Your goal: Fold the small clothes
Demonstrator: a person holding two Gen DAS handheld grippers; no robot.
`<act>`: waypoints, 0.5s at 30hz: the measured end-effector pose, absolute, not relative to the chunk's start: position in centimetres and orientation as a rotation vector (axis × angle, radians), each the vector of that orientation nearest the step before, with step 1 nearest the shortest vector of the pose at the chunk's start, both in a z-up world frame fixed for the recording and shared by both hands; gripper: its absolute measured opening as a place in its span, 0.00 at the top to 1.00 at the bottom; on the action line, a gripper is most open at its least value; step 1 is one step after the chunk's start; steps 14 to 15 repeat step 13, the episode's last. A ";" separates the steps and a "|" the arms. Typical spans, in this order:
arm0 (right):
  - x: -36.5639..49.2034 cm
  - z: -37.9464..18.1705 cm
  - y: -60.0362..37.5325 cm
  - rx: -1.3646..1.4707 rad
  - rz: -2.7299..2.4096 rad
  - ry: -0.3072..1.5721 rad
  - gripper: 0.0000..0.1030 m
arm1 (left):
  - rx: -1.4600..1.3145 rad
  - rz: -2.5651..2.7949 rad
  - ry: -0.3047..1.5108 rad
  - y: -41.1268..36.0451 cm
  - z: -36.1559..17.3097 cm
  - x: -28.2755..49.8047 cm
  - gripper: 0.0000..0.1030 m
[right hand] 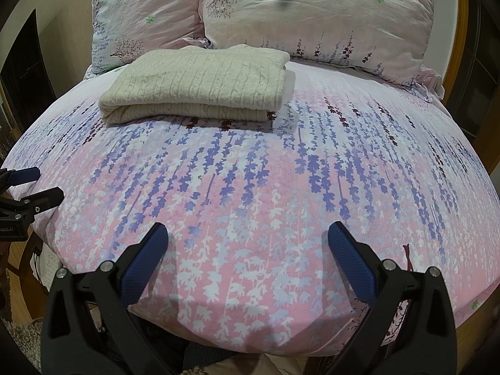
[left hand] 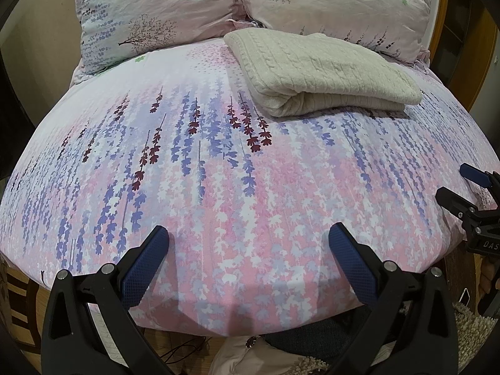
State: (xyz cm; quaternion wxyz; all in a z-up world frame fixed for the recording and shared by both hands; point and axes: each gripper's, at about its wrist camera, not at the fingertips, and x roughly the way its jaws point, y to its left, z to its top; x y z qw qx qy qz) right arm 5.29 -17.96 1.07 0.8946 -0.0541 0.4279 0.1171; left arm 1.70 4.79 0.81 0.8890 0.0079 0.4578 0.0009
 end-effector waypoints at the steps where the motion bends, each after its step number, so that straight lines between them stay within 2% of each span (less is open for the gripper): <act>1: 5.3 1.1 -18.0 -0.113 0.243 0.887 0.02 | 0.016 0.002 0.949 4.8 0.8 1.7 0.01; 15: 5.3 1.1 -18.0 -0.114 0.245 0.887 0.02 | 0.019 -0.003 0.948 4.8 0.8 1.7 0.01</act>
